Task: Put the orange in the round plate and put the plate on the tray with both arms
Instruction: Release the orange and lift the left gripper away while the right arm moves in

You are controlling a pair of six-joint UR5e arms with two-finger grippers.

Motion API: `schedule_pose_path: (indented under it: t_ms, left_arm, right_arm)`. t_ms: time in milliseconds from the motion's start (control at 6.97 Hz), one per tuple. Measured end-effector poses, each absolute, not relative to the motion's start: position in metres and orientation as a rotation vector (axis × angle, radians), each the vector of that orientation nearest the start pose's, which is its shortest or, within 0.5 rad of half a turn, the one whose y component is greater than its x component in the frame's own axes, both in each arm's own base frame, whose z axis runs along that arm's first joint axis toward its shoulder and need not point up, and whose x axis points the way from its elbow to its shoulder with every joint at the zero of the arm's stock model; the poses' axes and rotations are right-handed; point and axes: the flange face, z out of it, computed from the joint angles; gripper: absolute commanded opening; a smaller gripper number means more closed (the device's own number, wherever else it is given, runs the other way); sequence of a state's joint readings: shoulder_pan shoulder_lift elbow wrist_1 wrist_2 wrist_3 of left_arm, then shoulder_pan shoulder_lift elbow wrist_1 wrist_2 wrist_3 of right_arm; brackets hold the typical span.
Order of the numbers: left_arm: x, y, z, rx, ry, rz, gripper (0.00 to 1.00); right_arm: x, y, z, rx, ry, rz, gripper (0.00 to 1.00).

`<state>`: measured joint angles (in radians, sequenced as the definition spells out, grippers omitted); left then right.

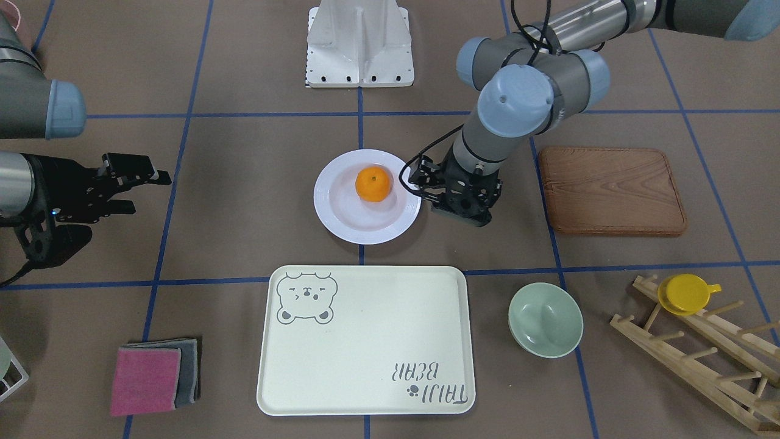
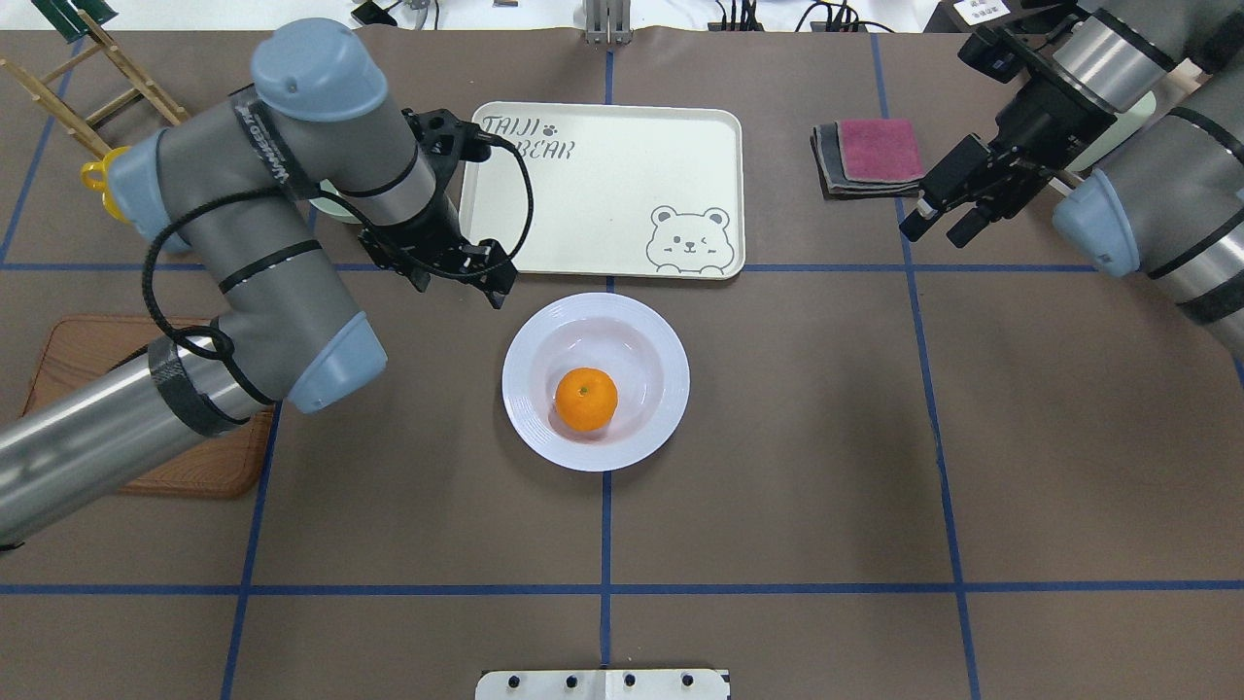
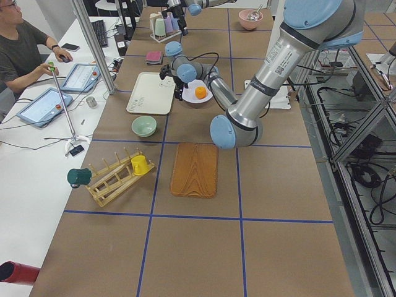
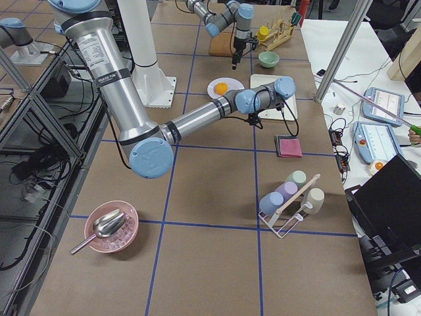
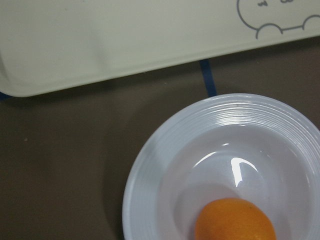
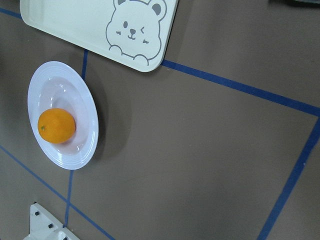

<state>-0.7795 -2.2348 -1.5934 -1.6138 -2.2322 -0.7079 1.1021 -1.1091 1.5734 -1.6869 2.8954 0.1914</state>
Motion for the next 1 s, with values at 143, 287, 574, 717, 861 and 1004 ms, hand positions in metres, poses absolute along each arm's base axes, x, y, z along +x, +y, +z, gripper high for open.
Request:
schedule_pose_path:
  t_ms: [143,287,574,717,861,1004]
  left_arm:
    - [0.425,-0.546,0.254,0.090,0.940,0.330,0.99]
    - [0.413,-0.550,0.266,0.098,0.933,0.342,0.99]
    - [0.393,-0.552,0.289,0.111,0.918,0.360,0.99]
    - [0.386,-0.551,0.296,0.113,0.914,0.363,0.99]
    - [0.381,-0.548,0.301,0.114,0.914,0.364,0.99]
    - [0.377,-0.544,0.305,0.114,0.914,0.364,0.99]
  right_arm:
    - [-0.273,-0.597,0.342,-0.164,-1.386,-0.488,1.00]
    - [-0.288,-0.601,0.331,-0.186,-1.413,-0.507,1.00]
    - [-0.320,-0.611,0.313,-0.233,-1.437,-0.525,1.00]
    - [-0.341,-0.618,0.307,-0.260,-1.435,-0.530,1.00]
    - [-0.357,-0.627,0.304,-0.282,-1.430,-0.530,1.00]
    - [-0.369,-0.636,0.301,-0.298,-1.425,-0.526,1.00]
